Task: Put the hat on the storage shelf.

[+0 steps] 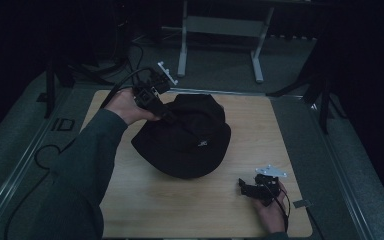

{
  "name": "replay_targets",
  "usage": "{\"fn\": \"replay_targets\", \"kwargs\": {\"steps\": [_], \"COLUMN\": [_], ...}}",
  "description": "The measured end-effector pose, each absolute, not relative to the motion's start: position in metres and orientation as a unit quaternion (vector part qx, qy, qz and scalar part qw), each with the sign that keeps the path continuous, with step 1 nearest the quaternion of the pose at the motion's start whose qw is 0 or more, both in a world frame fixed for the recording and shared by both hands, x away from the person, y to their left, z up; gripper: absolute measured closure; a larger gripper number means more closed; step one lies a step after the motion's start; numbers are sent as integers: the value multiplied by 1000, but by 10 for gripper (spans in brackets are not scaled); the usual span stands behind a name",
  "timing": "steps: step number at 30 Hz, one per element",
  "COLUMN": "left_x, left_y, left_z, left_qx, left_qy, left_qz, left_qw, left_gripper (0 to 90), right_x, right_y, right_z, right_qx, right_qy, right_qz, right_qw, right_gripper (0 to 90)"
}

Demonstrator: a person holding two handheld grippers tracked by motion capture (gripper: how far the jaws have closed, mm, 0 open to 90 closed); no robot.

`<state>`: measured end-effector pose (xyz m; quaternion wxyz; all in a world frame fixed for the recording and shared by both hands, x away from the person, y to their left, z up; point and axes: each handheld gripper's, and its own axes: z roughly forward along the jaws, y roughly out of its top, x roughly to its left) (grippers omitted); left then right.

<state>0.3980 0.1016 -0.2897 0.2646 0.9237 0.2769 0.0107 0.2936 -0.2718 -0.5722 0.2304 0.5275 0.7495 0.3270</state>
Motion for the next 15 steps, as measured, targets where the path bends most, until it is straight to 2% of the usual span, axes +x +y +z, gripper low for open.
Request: {"fn": "replay_targets", "kwargs": {"steps": [3, 5, 8, 11, 15], "left_x": [398, 395, 393, 390, 386], "left_y": [109, 111, 114, 122, 132], "left_z": [-289, -289, -288, -286, -284], "left_qx": [917, 914, 913, 907, 902], "left_qy": [289, 296, 300, 308, 308], "left_qz": [12, 27, 38, 47, 49], "left_qw": [274, 275, 275, 284, 297], "left_gripper": [578, 456, 348, 297, 291], "right_x": [293, 293, 293, 293, 294], "right_y": [-272, -272, -272, -272, -272], "right_z": [-572, -572, -572, -572, -572], "right_qx": [528, 528, 528, 528, 527], "right_qy": [749, 749, 749, 749, 750], "right_qz": [327, 327, 327, 327, 327], "right_qw": [230, 230, 230, 230, 230], "right_gripper": [128, 128, 128, 128, 128]}}
